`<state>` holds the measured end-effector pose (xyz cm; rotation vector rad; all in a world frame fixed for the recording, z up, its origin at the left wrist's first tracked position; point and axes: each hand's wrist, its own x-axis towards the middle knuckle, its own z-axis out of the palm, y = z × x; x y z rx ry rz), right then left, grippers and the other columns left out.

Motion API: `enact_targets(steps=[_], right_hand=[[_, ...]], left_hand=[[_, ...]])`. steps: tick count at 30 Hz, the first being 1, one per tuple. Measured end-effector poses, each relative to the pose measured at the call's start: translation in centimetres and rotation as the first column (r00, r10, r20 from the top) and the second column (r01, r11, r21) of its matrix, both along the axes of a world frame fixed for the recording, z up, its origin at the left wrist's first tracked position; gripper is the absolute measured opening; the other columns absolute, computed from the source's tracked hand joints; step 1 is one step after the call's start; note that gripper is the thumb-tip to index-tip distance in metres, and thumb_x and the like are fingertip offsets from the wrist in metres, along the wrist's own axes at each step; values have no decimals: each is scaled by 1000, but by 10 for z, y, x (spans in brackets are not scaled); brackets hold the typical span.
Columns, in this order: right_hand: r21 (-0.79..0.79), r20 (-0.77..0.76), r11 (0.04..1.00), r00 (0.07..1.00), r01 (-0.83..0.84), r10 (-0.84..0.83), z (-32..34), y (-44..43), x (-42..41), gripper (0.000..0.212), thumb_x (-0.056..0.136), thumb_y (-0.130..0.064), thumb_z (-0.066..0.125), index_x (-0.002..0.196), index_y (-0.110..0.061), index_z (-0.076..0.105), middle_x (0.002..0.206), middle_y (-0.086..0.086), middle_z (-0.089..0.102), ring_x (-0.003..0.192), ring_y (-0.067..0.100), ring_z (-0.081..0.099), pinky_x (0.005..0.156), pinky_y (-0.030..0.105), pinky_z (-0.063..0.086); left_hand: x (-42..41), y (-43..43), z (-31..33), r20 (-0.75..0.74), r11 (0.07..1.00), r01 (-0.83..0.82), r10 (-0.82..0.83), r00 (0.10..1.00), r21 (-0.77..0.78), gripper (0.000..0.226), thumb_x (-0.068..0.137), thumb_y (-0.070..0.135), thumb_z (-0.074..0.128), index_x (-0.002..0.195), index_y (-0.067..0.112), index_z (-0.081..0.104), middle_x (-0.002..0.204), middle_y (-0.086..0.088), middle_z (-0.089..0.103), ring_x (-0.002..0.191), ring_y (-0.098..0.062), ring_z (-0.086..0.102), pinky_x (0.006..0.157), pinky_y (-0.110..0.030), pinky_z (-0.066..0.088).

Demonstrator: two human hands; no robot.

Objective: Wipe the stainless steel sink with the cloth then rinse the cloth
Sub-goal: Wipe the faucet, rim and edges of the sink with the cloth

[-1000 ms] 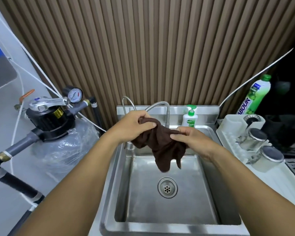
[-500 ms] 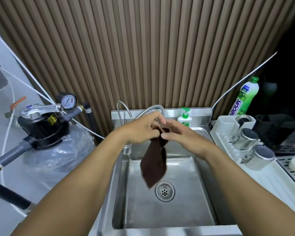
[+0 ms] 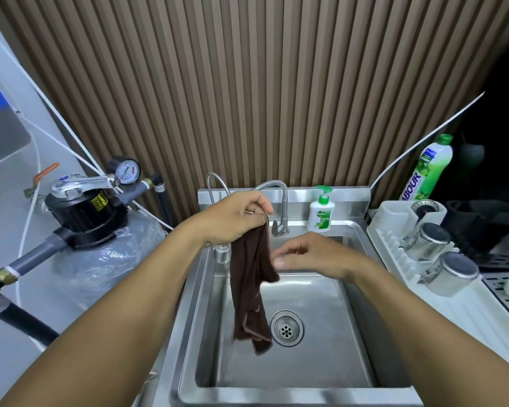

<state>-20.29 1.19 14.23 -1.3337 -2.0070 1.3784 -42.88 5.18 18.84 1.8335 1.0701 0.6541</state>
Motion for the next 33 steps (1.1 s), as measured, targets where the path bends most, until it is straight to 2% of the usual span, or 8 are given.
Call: enact_targets(steps=[4, 10, 13, 17, 20, 23, 28, 33], right_hand=[[119, 46, 992, 998, 43, -48, -23, -3, -14, 31, 77, -47, 85, 94, -25, 71, 98, -13, 73, 92, 2, 64, 91, 29, 49], [112, -28, 984, 990, 140, -137, -35, 5, -20, 54, 96, -27, 68, 141, -44, 43, 94, -7, 71, 86, 12, 68, 84, 28, 52], [170, 29, 978, 992, 118, -125, -35, 10, -19, 14, 98, -18, 61, 101, -30, 67, 81, -5, 61, 74, 13, 60, 80, 43, 53], [145, 37, 986, 996, 81, -87, -31, 15, -7, 8, 84, -17, 64, 86, -11, 69, 97, 0, 68, 94, 22, 67, 89, 41, 54], [113, -7, 983, 990, 142, -142, -27, 14, 6, 15, 74, -21, 64, 69, -15, 51, 63, -1, 45, 61, 18, 44, 64, 38, 39], [110, -37, 976, 982, 187, -184, -19, 15, 18, 26, 83, -15, 73, 70, -27, 53, 57, -9, 51, 55, 11, 47, 56, 26, 38], [308, 204, 946, 963, 105, -174, -5, 26, 47, 16, 85, -27, 81, 77, -18, 70, 63, -7, 58, 57, 1, 48, 60, 23, 37], [216, -120, 935, 958, 281, -260, 6, 26, 60, 23, 86, -20, 81, 81, -4, 65, 74, 9, 53, 73, 18, 48, 74, 35, 38]], left_hand=[[2, -2, 6, -44, 998, -7, 10, 999, 65, 12, 98, 10, 58, 100, 19, 67, 76, 1, 60, 64, -15, 44, 58, -26, 36], [-2, -6, 9, -65, 997, 31, -27, 998, 67, 11, 101, 12, 56, 99, 18, 65, 71, -13, 56, 54, -18, 36, 48, -25, 30], [-5, -5, 7, -85, 996, 59, -53, 995, 63, 11, 101, 19, 57, 97, 23, 66, 70, -15, 50, 62, -24, 37, 57, -33, 31], [-12, -4, 8, -216, 990, 68, -41, 975, 122, 13, 102, 23, 54, 97, 29, 64, 66, -7, 48, 58, -17, 38, 54, -29, 33], [-20, -1, 9, -350, 988, 61, -9, 937, 139, 12, 102, 29, 55, 97, 35, 64, 78, -3, 67, 68, -11, 56, 66, -35, 48], [-26, 3, 8, -433, 986, 73, -1, 902, 149, 8, 96, 38, 64, 96, 32, 70, 94, 10, 74, 89, -6, 68, 84, -33, 56], [-39, 10, 12, -674, 984, 109, 13, 739, 139, 17, 77, 36, 84, 83, 24, 73, 78, 10, 71, 78, -11, 67, 69, -30, 52], [-50, 18, 5, -664, 989, 69, 34, 747, 128, 27, 81, 32, 80, 72, 19, 59, 67, 0, 57, 63, -16, 51, 62, -34, 41]])
